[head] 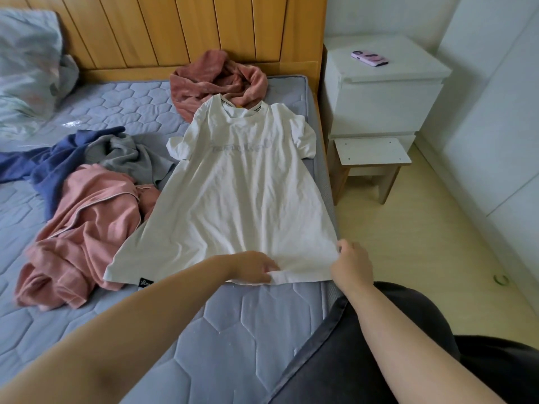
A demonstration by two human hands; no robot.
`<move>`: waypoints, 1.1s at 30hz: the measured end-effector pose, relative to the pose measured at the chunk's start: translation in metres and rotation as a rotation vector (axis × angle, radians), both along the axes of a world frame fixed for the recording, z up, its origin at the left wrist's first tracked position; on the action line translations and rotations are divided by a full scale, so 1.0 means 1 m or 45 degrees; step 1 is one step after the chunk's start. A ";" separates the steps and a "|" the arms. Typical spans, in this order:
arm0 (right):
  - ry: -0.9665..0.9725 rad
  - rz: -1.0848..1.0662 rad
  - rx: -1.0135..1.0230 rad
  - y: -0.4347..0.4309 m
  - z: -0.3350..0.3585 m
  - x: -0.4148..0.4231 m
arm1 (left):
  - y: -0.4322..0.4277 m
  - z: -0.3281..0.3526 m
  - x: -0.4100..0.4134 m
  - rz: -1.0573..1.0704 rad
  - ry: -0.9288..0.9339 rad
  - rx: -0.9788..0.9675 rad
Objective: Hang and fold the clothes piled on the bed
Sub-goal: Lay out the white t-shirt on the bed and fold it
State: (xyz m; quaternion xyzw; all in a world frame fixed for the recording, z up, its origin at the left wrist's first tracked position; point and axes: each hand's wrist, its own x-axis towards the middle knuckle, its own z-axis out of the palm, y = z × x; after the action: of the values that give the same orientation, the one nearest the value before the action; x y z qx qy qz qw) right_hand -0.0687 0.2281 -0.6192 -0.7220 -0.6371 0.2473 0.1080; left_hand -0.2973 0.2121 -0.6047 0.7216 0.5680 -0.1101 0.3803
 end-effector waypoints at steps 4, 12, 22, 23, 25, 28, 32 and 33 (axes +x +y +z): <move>0.024 0.351 0.141 0.003 -0.008 -0.009 | 0.011 -0.012 0.003 0.124 -0.035 0.235; -0.210 0.415 0.256 0.010 -0.026 -0.025 | -0.025 -0.039 0.017 -0.469 0.179 0.289; -0.333 0.696 0.096 0.083 -0.024 -0.061 | 0.118 -0.044 -0.015 0.508 0.187 0.568; -0.343 0.747 0.064 0.095 -0.025 -0.066 | 0.131 -0.047 -0.017 0.518 0.225 0.566; -0.382 0.833 0.010 0.121 -0.028 -0.075 | 0.155 -0.053 -0.020 0.517 0.300 0.554; -0.452 0.920 -0.012 0.160 -0.037 -0.078 | 0.188 -0.065 -0.024 0.547 0.334 0.558; -0.550 0.710 0.007 0.213 -0.057 -0.056 | 0.223 -0.080 -0.019 0.830 0.195 0.485; -0.538 0.596 0.034 0.225 -0.060 -0.051 | 0.227 -0.084 -0.015 0.884 0.186 0.514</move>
State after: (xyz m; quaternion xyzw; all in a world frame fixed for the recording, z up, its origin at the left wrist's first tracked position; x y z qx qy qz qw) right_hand -0.1199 0.4535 -0.6794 -0.5896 -0.7976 0.1015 -0.0770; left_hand -0.3119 0.4391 -0.6886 0.5375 0.8135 0.0874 0.2041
